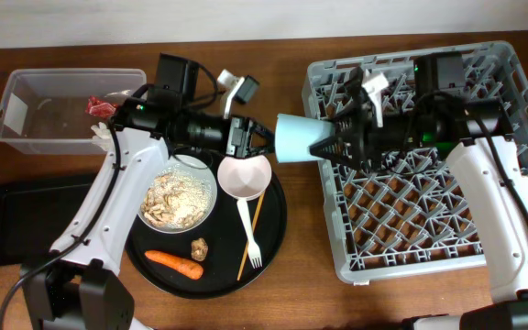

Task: Sort waste into correct bins and load items into the dishwasher rack
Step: 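Hand the blue cup from the left gripper to the right gripper, then place the blue cup upside down in the rack beside the white cup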

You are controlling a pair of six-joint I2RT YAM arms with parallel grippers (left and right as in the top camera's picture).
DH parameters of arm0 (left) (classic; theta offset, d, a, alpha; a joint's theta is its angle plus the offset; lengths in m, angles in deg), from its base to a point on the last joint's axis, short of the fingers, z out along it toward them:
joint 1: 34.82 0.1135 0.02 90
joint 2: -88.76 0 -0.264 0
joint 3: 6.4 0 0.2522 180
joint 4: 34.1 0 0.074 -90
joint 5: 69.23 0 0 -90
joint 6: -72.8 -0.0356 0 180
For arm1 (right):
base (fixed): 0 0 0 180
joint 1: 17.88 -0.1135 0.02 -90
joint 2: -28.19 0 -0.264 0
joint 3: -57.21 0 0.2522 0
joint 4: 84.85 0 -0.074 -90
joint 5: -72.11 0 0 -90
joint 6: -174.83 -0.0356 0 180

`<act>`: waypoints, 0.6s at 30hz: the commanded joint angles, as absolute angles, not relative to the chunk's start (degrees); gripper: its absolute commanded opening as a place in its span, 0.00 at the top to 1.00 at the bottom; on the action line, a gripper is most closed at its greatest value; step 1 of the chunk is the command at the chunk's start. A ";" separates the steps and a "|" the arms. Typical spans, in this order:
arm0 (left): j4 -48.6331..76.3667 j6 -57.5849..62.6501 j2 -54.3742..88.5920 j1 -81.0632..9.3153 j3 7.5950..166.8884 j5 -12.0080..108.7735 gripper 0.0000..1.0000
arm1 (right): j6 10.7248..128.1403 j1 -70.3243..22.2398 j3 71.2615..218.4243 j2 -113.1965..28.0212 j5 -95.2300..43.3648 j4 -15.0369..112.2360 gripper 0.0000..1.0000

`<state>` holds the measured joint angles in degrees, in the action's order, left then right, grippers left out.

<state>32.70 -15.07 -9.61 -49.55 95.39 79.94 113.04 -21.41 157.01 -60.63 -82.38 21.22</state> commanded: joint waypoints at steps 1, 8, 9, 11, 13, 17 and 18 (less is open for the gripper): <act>38.47 -15.49 -9.92 -48.80 95.90 53.74 0.54 | 98.11 -17.32 159.78 -60.46 -60.61 20.20 0.51; 45.96 -15.10 -9.92 -48.76 95.90 37.30 0.54 | 91.36 -6.92 164.98 -60.48 -36.22 14.86 0.61; 46.16 -15.12 -9.92 -48.76 95.90 37.17 0.55 | 90.85 -5.52 165.46 -60.48 -33.53 14.45 0.61; 46.16 -15.10 -9.92 -48.76 95.90 37.24 0.55 | 88.60 -2.24 165.92 -60.48 -28.81 14.32 0.60; 46.16 -15.10 -9.92 -48.76 95.90 37.21 0.55 | 85.91 1.78 165.92 -60.98 -24.85 14.34 0.60; 46.18 -15.10 -9.92 -48.76 95.90 37.24 0.55 | 82.33 8.36 165.92 -63.65 -19.69 14.54 0.67; 46.20 -15.10 -9.92 -48.78 95.90 37.24 0.55 | 81.87 10.50 165.92 -64.96 -19.26 14.89 0.69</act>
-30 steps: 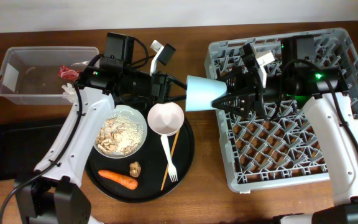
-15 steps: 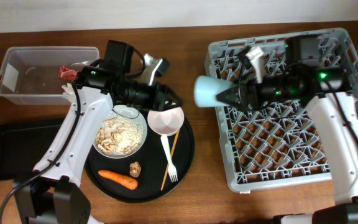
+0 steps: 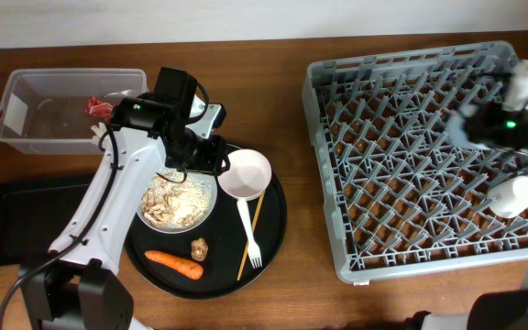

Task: Sort waste into correct bins and load items into the dishwasher rack
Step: 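Place the blue cup upside down in the rack beside the white cup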

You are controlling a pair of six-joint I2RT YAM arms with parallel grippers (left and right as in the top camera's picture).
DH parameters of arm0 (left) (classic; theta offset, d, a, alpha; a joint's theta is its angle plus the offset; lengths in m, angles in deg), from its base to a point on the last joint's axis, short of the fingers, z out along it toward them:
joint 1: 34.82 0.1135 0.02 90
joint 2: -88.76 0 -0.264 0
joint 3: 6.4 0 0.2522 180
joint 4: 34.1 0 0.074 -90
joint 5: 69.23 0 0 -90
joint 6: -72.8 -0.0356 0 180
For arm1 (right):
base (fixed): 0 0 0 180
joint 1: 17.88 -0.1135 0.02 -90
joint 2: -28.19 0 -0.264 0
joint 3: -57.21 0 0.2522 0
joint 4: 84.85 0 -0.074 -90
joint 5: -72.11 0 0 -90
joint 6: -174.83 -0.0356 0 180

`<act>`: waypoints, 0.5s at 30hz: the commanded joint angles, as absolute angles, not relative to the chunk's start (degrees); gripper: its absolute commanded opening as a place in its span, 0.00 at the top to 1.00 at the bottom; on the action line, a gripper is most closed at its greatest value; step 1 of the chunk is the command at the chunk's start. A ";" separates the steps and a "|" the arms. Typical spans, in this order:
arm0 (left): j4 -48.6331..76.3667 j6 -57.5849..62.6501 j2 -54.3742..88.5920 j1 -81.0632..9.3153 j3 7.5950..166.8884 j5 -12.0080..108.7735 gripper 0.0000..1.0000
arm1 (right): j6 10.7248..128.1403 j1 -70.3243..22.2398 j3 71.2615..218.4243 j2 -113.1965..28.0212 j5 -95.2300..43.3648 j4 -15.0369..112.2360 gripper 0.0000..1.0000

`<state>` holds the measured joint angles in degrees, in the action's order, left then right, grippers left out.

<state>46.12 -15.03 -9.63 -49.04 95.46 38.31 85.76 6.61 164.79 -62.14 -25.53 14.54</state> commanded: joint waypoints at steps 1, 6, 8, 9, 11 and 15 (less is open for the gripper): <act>46.20 -15.10 -9.92 -48.80 95.90 37.24 0.55 | 81.63 11.40 165.92 -65.55 -19.15 14.93 0.69; 46.18 -15.10 -9.92 -48.80 95.90 37.24 0.55 | 80.91 14.44 165.86 -69.79 -18.86 12.55 0.69; 46.18 -15.10 -9.92 -48.80 95.90 37.24 0.55 | 80.91 14.35 165.75 -71.54 -18.95 11.65 0.69; 46.18 -15.10 -9.92 -48.80 95.90 37.26 0.55 | 80.91 14.26 165.75 -72.65 -19.17 11.32 0.69; 46.18 -15.10 -9.92 -48.80 95.90 37.26 0.55 | 80.93 14.22 165.75 -74.77 -20.50 11.06 0.69; 46.20 -15.10 -9.92 -48.80 95.90 37.30 0.55 | 80.91 14.24 165.66 -77.46 -20.85 10.54 0.67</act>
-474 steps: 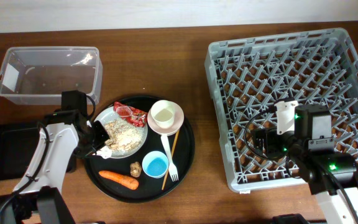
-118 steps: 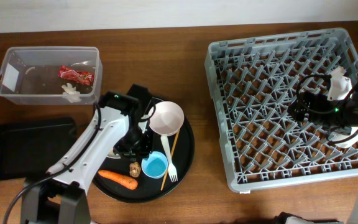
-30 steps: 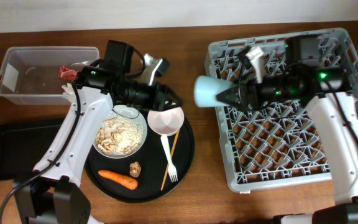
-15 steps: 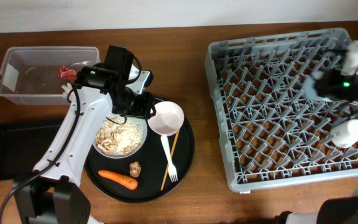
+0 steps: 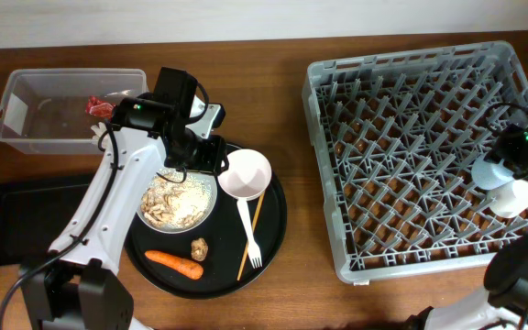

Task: Sort waste into correct bins and load items into the dishwasher rack
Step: 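Place the blue cup upside down in the rack beside the white cup, then reach the right gripper to the pink bowl and grasp its rim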

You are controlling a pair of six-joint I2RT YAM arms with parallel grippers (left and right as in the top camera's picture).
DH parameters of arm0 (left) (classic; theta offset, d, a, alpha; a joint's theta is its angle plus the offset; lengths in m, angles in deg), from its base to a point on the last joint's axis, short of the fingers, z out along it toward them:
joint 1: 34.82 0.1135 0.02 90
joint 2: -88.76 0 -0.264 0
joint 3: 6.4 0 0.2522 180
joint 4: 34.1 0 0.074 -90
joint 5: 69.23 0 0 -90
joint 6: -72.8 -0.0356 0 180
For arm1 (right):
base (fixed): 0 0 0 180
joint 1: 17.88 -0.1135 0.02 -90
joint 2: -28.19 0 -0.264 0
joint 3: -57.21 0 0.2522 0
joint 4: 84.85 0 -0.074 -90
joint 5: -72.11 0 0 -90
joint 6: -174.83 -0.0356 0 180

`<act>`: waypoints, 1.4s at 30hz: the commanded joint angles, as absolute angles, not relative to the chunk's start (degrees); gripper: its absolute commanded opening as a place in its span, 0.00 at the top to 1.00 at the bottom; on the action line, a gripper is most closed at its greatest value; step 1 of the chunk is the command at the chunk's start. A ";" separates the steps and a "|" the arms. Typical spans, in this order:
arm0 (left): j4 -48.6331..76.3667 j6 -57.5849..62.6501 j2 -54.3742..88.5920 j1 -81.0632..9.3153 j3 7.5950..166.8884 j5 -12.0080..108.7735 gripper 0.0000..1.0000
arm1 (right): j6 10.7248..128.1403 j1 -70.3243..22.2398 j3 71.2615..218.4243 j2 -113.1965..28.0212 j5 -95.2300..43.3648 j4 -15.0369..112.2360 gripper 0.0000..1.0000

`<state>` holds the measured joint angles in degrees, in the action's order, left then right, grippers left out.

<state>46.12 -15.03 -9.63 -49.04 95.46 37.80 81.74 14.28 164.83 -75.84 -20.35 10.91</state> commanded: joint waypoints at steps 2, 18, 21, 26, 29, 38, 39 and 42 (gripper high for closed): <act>46.20 -15.10 -9.92 -48.80 95.90 37.45 0.55 | 80.91 14.24 165.64 -78.07 -21.14 10.23 0.43; 47.03 -15.07 -9.92 -48.80 95.90 35.90 0.51 | 82.33 8.95 170.38 -70.12 -33.35 6.38 0.17; 47.06 -14.66 -9.92 -48.78 95.90 35.29 0.51 | 85.06 2.79 170.40 -66.73 -36.89 6.34 0.18; 49.29 -6.66 -9.90 -46.59 95.90 26.35 0.48 | 87.60 -14.70 170.40 -65.46 -37.59 6.47 0.17; 50.95 -4.28 -9.90 -43.03 95.90 26.26 0.47 | 87.38 -23.70 170.40 -66.55 -37.57 8.61 0.18; 55.80 -2.20 -9.90 -29.59 95.90 26.29 0.45 | 80.49 -44.60 170.40 -76.80 -32.06 17.29 0.24; 55.91 -2.18 -9.90 -28.87 95.90 26.31 0.45 | 79.03 -45.82 170.38 -78.38 -30.58 17.95 0.27; 56.30 -2.22 -9.90 -28.21 95.90 26.29 0.45 | 73.69 -48.36 170.38 -83.10 -23.50 19.37 0.30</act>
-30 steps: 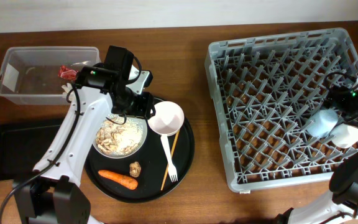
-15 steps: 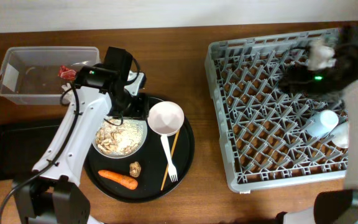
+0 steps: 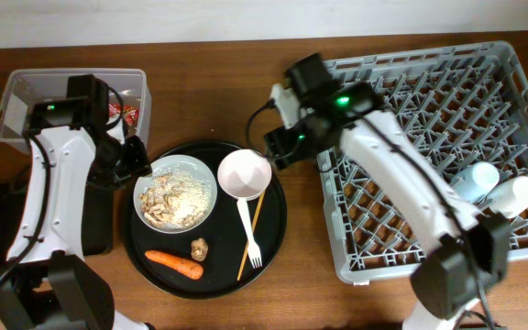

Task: Sort waste into correct bins and load items into the dishwasher rack
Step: 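Reach the right gripper to the pink bowl and grasp its rim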

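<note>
The blue cup (image 3: 475, 179) lies in the grey dishwasher rack (image 3: 411, 87) at its right side, beside a white cup (image 3: 513, 194). My right gripper (image 3: 276, 147) reaches across the rack's left edge to the upper right rim of the empty white bowl (image 3: 244, 174) on the round black tray (image 3: 273, 220); its fingers look spread with nothing between them. My left gripper (image 3: 134, 156) hangs at the tray's left edge, just left of the bowl of food scraps (image 3: 176, 194); its jaws are not clear. A white fork (image 3: 248, 229), a wooden stick (image 3: 255, 215), a carrot (image 3: 174, 264) and a brown lump (image 3: 199, 247) also lie on the tray.
A clear plastic bin (image 3: 26, 137) at the back left holds a red wrapper (image 3: 122, 112), partly under my left arm. A flat black rectangular tray lies at the left edge. The rack fills the right half of the table.
My right gripper has left the rack's right side and is now at the white bowl's rim. My left gripper has gone from the white bowl to the tray's left edge. The blue cup stays in the rack.
My right gripper held the blue cup above the rack's left edge while the left was at the white bowl. Then the right arm was at the rack's far right, and the cup lay beside the white cup. Now both grippers have changed places around the tray.
</note>
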You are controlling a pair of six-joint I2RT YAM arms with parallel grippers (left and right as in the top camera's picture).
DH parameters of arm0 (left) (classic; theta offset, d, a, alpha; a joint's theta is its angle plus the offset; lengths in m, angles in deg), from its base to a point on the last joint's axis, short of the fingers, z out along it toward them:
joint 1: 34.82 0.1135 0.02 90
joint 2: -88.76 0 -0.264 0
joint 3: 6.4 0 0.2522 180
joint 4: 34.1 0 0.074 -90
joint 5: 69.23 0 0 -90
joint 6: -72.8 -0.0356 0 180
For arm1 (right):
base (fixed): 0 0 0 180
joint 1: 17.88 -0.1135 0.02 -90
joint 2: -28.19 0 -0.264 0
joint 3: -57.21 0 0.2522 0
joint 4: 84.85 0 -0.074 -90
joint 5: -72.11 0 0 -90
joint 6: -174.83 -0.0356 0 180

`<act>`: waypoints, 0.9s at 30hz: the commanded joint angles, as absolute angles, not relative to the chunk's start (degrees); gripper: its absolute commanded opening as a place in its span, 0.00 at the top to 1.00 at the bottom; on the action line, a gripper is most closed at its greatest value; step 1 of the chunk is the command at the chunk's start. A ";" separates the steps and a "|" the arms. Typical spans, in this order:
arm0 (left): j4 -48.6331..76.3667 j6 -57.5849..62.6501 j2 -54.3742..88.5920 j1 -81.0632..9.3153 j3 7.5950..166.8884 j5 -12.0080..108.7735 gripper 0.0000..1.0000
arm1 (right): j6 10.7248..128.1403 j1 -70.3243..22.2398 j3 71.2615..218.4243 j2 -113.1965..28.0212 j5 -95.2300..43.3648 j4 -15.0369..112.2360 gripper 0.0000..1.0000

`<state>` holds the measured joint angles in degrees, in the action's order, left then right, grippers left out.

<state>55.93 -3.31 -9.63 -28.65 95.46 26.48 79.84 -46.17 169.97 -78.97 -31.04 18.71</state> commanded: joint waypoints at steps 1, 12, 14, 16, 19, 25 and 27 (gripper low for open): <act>56.32 -2.22 -9.90 -28.21 95.90 26.26 0.45 | 72.47 -48.75 170.38 -84.54 -22.49 19.78 0.30; 56.19 -2.22 -9.90 -28.23 95.90 26.24 0.45 | 69.26 -49.47 170.27 -96.04 -22.56 21.81 0.62; 56.21 -2.22 -9.90 -28.23 95.90 26.24 0.45 | 69.24 -49.47 170.19 -96.17 -22.64 22.14 0.71; 56.24 -2.22 -9.90 -28.23 95.90 26.26 0.45 | 69.26 -49.47 170.19 -96.17 -22.80 22.29 0.75; 56.26 -2.22 -9.90 -28.23 95.90 26.24 0.45 | 69.30 -49.47 170.19 -96.17 -23.63 22.32 0.82; 56.32 -2.24 -9.90 -28.23 95.90 26.26 0.45 | 69.30 -49.47 170.16 -96.17 -26.71 23.17 0.88; 56.43 -2.24 -9.90 -28.23 95.90 26.24 0.45 | 69.28 -49.47 170.14 -96.17 -26.71 23.17 0.91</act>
